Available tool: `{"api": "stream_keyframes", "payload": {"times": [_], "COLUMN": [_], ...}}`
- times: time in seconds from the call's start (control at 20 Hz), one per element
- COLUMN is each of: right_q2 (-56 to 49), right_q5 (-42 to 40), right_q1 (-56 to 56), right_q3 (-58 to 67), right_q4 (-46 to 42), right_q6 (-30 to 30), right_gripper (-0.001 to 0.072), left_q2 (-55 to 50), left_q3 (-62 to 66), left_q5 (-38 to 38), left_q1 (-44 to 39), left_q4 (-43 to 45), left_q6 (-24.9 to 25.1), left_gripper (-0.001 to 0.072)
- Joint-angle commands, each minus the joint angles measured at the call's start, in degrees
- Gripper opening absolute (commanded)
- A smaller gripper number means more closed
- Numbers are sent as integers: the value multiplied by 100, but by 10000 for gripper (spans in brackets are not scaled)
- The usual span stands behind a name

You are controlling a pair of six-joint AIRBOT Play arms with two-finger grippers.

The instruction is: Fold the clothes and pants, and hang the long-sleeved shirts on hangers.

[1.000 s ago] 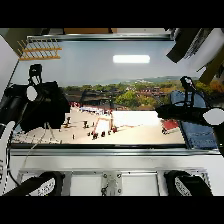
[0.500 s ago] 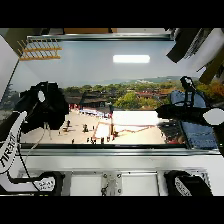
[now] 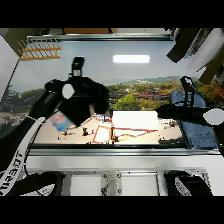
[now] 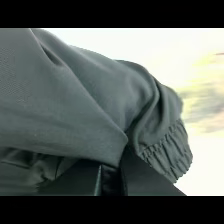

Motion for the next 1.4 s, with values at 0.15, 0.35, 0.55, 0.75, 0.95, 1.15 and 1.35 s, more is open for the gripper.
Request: {"api": "stream_keyframes", "payload": {"times": [0.15, 0.35, 0.55, 0.75, 0.95, 1.15, 1.35], "right_q2": [-4, -4, -7, -105, -448, -1038, -1910], "right_q5": [2, 4, 2, 7, 42, -28, -1298], "right_q1": [7, 7, 7, 7, 17, 393, 1351], "right_q3": [-2, -2, -2, -2, -2, 0, 7], "right_q4": [4, 9, 271, 555, 999, 1001, 1147], "right_q6": [2, 7, 48, 46, 44, 42, 44], "right_gripper": [33, 33, 33, 36, 36, 27, 176], "left_q2": [-1005, -815, -466, -546, -1023, -1287, -1003], "left_q3": [1346, 914, -686, -1836, -1843, -1351, -1222], "left_q5": [-98, -931, -1132, -470, -155, -315, -476], "left_q1": [-695, 136, 715, 984, 807, 922, 1281], "left_q4": [-131, -164, -210, -1484, -2570, -2514, -2511], "left_q6": [-144, -313, -317, -114, 570, 575, 706], "left_gripper": [600, 600, 600, 600, 600, 25, 26]}}
